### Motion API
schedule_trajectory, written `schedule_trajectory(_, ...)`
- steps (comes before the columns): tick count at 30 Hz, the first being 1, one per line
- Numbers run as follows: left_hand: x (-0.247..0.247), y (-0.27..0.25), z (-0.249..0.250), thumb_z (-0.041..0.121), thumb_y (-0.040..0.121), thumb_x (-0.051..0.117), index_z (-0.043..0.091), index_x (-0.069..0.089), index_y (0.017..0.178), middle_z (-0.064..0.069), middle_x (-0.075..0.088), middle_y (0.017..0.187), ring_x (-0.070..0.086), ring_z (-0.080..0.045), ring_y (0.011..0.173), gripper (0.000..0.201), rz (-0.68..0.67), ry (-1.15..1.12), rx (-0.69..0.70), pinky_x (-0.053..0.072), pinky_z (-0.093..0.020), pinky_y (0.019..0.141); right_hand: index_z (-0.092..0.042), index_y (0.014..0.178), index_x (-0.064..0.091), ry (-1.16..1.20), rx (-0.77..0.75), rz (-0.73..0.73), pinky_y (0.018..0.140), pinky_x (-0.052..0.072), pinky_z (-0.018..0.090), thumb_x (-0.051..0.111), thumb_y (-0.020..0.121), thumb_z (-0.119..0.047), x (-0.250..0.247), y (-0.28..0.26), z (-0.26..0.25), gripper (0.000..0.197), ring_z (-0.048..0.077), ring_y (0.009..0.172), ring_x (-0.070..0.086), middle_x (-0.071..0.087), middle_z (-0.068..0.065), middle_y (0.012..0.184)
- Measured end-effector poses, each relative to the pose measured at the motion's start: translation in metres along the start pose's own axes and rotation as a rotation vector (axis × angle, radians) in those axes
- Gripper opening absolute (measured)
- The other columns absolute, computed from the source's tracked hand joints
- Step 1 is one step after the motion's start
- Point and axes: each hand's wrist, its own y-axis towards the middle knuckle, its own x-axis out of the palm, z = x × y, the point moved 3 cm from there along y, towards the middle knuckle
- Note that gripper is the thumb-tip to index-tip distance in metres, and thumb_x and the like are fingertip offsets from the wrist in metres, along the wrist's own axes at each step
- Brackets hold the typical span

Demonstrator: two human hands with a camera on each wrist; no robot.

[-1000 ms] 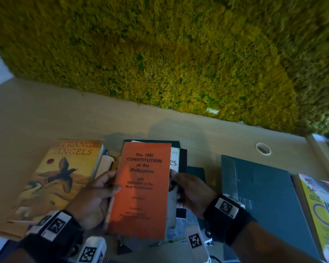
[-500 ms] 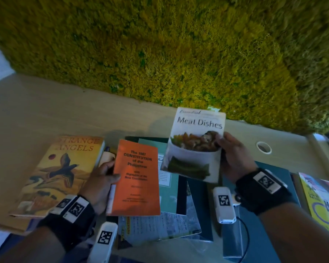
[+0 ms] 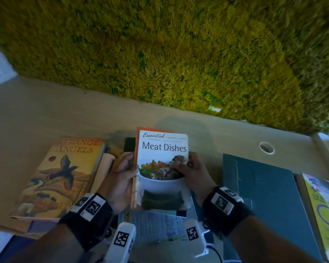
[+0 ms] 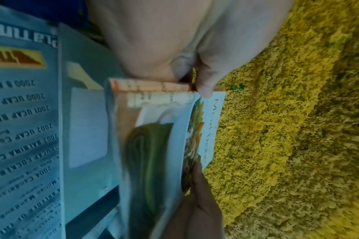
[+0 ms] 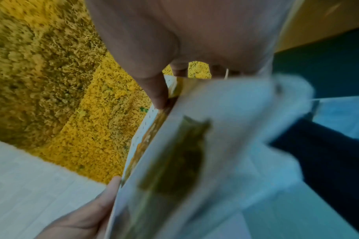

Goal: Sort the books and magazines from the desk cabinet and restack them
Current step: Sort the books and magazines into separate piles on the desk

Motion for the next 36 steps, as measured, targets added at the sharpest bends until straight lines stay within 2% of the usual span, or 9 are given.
schedule_trajectory(4, 0.012, 0.001, -0.004, 0.010, 0.104, 0.043, 0.019, 0.061, 0.133, -0.015, 0.070, 0.125, 0.063, -0.039, 0.119, 0.035, -0.067, 0.118, -0.054, 0.044, -0.060, 0.106, -0.015, 0.135, 0.059, 0.145, 0.009, -0.105, 0.101, 0.053, 0.057, 0.066, 0.093, 0.000, -0.018, 0.004, -0.006, 0.045, 0.038, 0.115, 0.069, 0.073, 0.015, 0.125)
schedule_trajectory(8, 0.016, 0.005, -0.015, 0.026, 0.102, 0.053, 0.023, 0.065, 0.119, -0.009, 0.073, 0.118, 0.071, -0.021, 0.098, 0.021, -0.111, 0.849, 0.077, 0.056, -0.044, 0.092, -0.010, 0.126, 0.064, 0.139, -0.063, 0.052, 0.092, 0.058, 0.055, 0.062, 0.093, 0.003, -0.053, 0.009, -0.033, 0.035, 0.037, 0.107, 0.073, 0.075, 0.015, 0.119)
schedule_trajectory(11, 0.030, 0.004, -0.035, 0.044, 0.096, 0.054, 0.028, 0.054, 0.135, -0.002, 0.062, 0.131, 0.059, -0.017, 0.115, 0.042, -0.215, 1.456, 0.325, 0.049, -0.042, 0.100, -0.011, 0.132, 0.057, 0.165, -0.071, 0.211, 0.078, 0.062, 0.055, 0.059, 0.097, -0.001, -0.083, 0.017, -0.047, 0.036, 0.038, 0.103, 0.074, 0.073, 0.018, 0.120)
schedule_trajectory(15, 0.050, 0.002, -0.075, 0.074, 0.087, 0.042, 0.034, 0.018, 0.154, -0.011, 0.026, 0.152, 0.027, -0.036, 0.139, 0.082, -0.347, 2.058, 0.334, 0.025, -0.059, 0.114, -0.008, 0.131, 0.058, 0.183, -0.098, 0.259, 0.059, 0.061, 0.037, 0.054, 0.099, 0.002, -0.097, 0.018, -0.058, 0.033, 0.025, 0.085, 0.078, 0.074, 0.015, 0.113)
schedule_trajectory(18, 0.055, 0.003, -0.086, 0.075, 0.083, 0.047, 0.033, 0.017, 0.152, -0.012, 0.017, 0.152, 0.018, -0.042, 0.141, 0.086, -0.337, 2.146, 0.361, 0.020, -0.066, 0.114, -0.009, 0.134, 0.056, 0.158, -0.083, 0.247, 0.077, 0.062, 0.050, 0.055, 0.099, 0.001, -0.100, 0.018, -0.053, 0.036, 0.038, 0.105, 0.073, 0.072, 0.019, 0.120)
schedule_trajectory(23, 0.055, -0.005, -0.080, 0.051, 0.092, 0.054, 0.031, 0.021, 0.146, -0.013, 0.030, 0.142, 0.036, -0.040, 0.129, 0.066, -0.392, 2.124, 0.450, 0.049, -0.054, 0.095, -0.010, 0.134, 0.056, 0.114, -0.075, 0.249, 0.096, 0.054, 0.064, 0.055, 0.099, 0.000, -0.107, 0.013, -0.047, 0.036, 0.039, 0.112, 0.070, 0.073, 0.017, 0.122)
schedule_trajectory(29, 0.064, -0.013, -0.076, 0.031, 0.102, 0.041, 0.042, 0.027, 0.149, -0.017, 0.022, 0.151, 0.032, -0.051, 0.133, 0.051, -0.614, 2.235, 0.430, 0.053, -0.056, 0.089, -0.007, 0.133, 0.057, 0.122, -0.115, 0.266, 0.094, 0.056, 0.059, 0.054, 0.100, 0.000, -0.113, 0.009, -0.064, 0.034, 0.040, 0.109, 0.071, 0.073, 0.020, 0.120)
schedule_trajectory(33, 0.066, -0.015, -0.078, 0.054, 0.092, 0.047, 0.031, 0.039, 0.133, -0.008, 0.027, 0.136, 0.038, -0.036, 0.120, 0.047, -0.574, 2.162, 0.476, 0.054, -0.048, 0.079, -0.009, 0.133, 0.057, 0.133, -0.137, 0.259, 0.093, 0.057, 0.058, 0.055, 0.099, -0.001, -0.115, 0.004, -0.075, 0.035, 0.039, 0.108, 0.071, 0.073, 0.020, 0.119)
schedule_trajectory(36, 0.064, -0.011, -0.073, 0.028, 0.091, 0.059, 0.024, 0.031, 0.127, -0.008, 0.031, 0.127, 0.044, -0.032, 0.106, 0.046, -0.486, 2.081, 0.483, 0.054, -0.043, 0.072, -0.008, 0.133, 0.056, 0.176, -0.132, 0.270, 0.091, 0.056, 0.064, 0.057, 0.098, -0.003, -0.123, 0.002, -0.077, 0.036, 0.042, 0.107, 0.071, 0.073, 0.022, 0.119)
